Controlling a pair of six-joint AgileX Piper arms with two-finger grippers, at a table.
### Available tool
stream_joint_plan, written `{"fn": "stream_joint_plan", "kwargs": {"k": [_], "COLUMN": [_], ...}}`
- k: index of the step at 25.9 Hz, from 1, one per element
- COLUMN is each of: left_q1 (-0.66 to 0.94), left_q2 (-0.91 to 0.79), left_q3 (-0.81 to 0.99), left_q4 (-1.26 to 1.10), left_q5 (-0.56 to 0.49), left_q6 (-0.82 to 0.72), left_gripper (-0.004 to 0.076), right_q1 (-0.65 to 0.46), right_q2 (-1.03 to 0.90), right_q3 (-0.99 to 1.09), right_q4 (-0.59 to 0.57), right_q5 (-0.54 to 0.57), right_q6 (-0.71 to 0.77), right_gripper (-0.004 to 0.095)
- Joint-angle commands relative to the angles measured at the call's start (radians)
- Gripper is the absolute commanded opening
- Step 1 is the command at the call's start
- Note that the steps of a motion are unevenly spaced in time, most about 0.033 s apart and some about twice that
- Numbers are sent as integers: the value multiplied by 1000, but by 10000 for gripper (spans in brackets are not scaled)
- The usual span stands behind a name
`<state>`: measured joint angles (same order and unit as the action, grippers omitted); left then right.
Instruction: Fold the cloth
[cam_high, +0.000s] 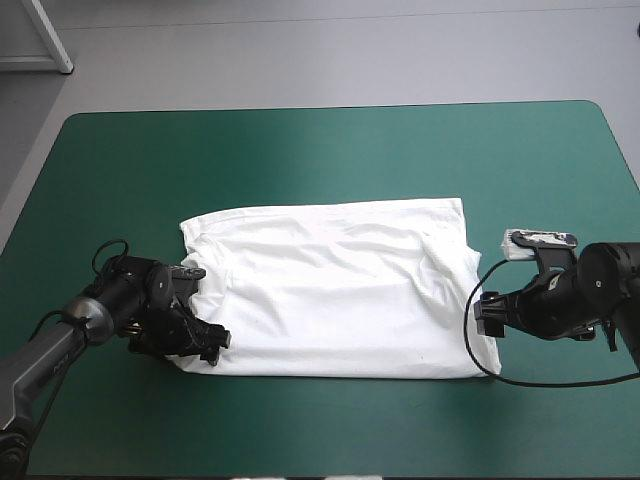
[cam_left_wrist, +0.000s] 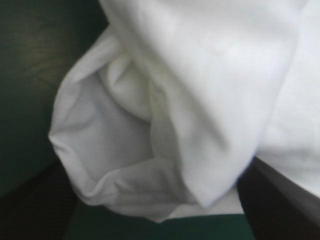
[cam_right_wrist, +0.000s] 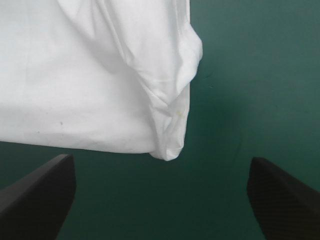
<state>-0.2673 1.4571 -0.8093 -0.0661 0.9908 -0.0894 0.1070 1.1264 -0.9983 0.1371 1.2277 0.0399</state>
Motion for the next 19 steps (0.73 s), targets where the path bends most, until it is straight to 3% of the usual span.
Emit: {"fn": "stream_joint_plan", "kwargs": {"k": [1,3,7,10,13,16,19], "left_q1": [-6,-8,-8,-8,-8,-8,-8], "left_q2": [31,31,31,31,31,31,31], "left_q3": [12,13,13,13,13,13,13], "left_q4": [-86,-92,-90,-90,-91,-91,-91], "left_q5": [-65,-64,-77,-85,-96,-108,-115], "left_q6": [20,24,47,47,45,37,59], "left_gripper": [440,314,-13,-9,-9,-9,-9], "right_q1": [-1,-1,-1,-1,2,94,201], "right_q2": [11,27,81,121,160,207,258], "right_q3": [-11,14,103,177,212,217,217], "right_q4": [68,98,65,61,87,86,1], "right_q5": [-12,-12,-39,-134,-193,-275,-344], "right_q6": [-2,-12,-14,-22,-40,-22,98], "right_gripper": [876,876,876,869,802,563,401]}}
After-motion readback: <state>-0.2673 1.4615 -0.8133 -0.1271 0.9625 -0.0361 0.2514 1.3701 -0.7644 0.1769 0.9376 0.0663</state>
